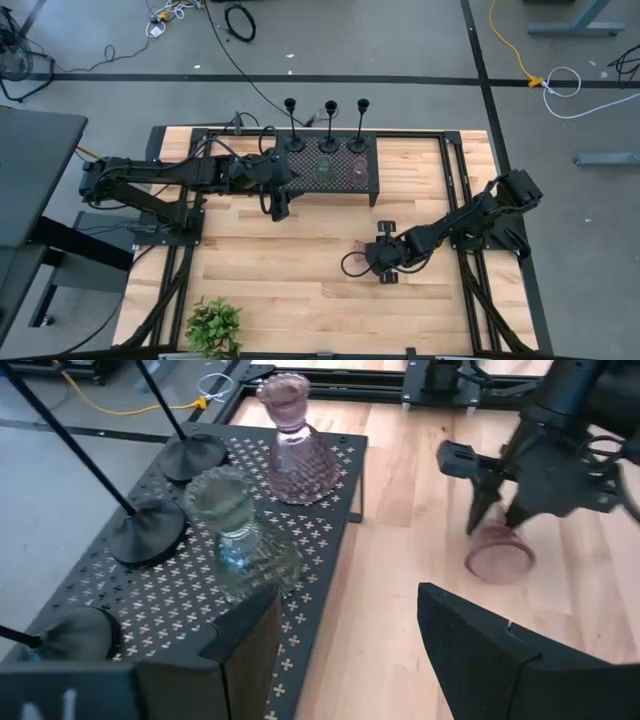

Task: Pick & Place candle stick holders
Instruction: Put the purple glass candle holder on the shelf aligned with the other green and purple glass candle holders

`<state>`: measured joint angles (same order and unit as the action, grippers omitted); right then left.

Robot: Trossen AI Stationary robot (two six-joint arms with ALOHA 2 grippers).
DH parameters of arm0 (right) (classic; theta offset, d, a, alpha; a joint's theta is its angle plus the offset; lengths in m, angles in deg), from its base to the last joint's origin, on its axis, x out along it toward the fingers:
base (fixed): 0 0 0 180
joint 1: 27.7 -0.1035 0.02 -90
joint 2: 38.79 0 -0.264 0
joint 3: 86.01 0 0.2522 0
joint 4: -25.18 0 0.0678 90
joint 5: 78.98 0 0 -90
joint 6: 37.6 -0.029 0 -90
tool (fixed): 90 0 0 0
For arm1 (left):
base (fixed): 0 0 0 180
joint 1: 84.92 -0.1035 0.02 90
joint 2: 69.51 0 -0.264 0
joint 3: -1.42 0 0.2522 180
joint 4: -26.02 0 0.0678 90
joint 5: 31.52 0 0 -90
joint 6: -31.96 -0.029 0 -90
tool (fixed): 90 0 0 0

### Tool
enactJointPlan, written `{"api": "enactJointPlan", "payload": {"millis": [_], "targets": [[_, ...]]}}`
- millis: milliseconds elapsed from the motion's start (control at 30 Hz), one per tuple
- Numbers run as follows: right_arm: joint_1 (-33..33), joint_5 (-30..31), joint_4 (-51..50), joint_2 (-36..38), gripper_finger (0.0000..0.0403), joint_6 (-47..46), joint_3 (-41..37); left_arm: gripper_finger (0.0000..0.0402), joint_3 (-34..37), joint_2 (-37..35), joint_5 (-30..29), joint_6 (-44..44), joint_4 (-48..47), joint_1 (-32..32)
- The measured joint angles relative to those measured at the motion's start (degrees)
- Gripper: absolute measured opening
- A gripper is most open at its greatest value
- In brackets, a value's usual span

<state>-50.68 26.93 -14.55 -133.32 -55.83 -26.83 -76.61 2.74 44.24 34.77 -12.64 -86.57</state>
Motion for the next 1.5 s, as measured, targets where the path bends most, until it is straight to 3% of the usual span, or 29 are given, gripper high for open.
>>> {"api": "enactJointPlan", "payload": {"millis": [133,500,667,800,967,1167,1333,1500], "targets": [[0.0,0.8,-9.0,-0.3,0.0125,-1.6,4.6,0.0233,0.0,0.0,2.8,0.0,0.0,0.0],[0.0,11.8,-34.8,-0.2,0.0125,0.5,23.0,0.0233,0.0,0.0,4.7,0.0,-0.1,0.0],[0.6,13.4,-40.6,-0.4,0.0125,6.4,30.7,0.0233,0.0,0.0,11.0,0.0,0.5,0.0],[0.7,15.3,-41.9,-1.9,0.0125,16.4,35.1,0.0233,0.0,0.0,14.2,0.0,0.6,0.0],[0.8,23.2,-47.5,-7.6,0.0125,25.0,41.8,0.0233,0.0,0.0,15.8,1.2,1.2,0.0],[0.8,39.2,-52.9,-15.2,0.0125,29.2,49.1,0.0233,0.0,0.0,18.5,6.0,1.5,0.0],[0.8,53.3,-50.6,-17.6,0.0125,35.4,52.0,0.0233,0.0,0.0,22.6,10.4,3.6,0.0],[0.7,63.4,-42.8,-17.7,0.0125,45.3,52.1,0.0233,0.0,0.0,27.0,13.4,5.7,0.0]]}}
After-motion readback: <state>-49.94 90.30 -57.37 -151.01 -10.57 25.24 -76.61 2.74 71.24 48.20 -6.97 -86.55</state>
